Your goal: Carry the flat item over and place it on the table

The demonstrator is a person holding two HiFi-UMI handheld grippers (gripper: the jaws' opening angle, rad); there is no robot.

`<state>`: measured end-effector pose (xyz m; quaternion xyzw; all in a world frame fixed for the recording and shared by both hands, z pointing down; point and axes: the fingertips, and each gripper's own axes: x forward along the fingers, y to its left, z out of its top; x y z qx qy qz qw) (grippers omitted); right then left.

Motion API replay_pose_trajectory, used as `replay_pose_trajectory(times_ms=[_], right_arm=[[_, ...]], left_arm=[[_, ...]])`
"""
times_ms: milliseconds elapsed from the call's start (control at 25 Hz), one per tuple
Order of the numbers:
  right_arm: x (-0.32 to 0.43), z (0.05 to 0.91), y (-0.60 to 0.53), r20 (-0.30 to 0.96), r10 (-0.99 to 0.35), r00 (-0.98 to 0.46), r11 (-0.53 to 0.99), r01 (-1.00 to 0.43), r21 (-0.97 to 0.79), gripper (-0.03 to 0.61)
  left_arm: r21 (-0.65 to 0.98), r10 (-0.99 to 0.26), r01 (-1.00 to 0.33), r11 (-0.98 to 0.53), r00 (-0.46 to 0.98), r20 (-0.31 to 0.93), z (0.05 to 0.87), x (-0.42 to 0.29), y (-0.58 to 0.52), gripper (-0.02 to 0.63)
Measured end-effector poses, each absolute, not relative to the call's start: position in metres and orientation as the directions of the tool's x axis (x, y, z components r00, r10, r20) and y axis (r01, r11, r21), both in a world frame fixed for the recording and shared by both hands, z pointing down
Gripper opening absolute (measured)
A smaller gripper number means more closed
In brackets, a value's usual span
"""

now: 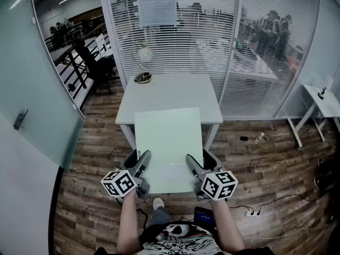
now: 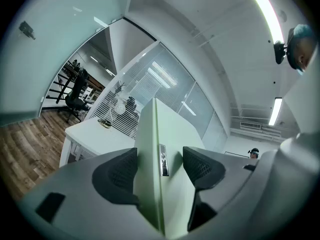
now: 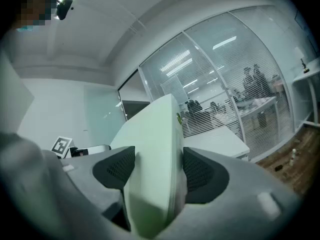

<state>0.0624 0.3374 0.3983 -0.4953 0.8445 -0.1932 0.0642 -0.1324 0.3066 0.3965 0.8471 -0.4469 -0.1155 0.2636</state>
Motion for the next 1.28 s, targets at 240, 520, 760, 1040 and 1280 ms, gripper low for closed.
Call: replay_pose_trajectory(times_ms=[240, 520, 760, 1040, 1280], right_arm=[[0.066, 0.398, 0.338, 0.079, -0.858, -0.507, 0.441, -0.808, -0.39, 0.291], [0.072, 0.397, 0.335, 0.078, -0.859, -0.506, 0.439, -0.806, -0.397, 0.291], [0.08, 0.4, 0.325, 0.075, -0.863, -0.5, 0.429, -0.802, -0.417, 0.291], [0.081, 0.41, 0.292, 0.091, -0.862, -0.499, 0.417, -0.799, -0.433, 0.291], [0.087, 0.428, 0.228, 0.124, -0.861, -0.494, 0.396, -0.803, -0.447, 0.291]], left_arm=[[0.547, -0.818, -0.697, -0.464, 0.573, 0.037, 0.396, -0.129, 0.307, 0.281], [0.551, -0.817, -0.694, -0.463, 0.575, 0.038, 0.395, -0.123, 0.304, 0.281], [0.547, -0.816, -0.696, -0.464, 0.577, 0.043, 0.396, -0.116, 0.294, 0.281], [0.557, -0.814, -0.696, -0.454, 0.578, 0.059, 0.405, -0.115, 0.262, 0.279], [0.577, -0.808, -0.69, -0.437, 0.583, 0.085, 0.425, -0.109, 0.197, 0.278]])
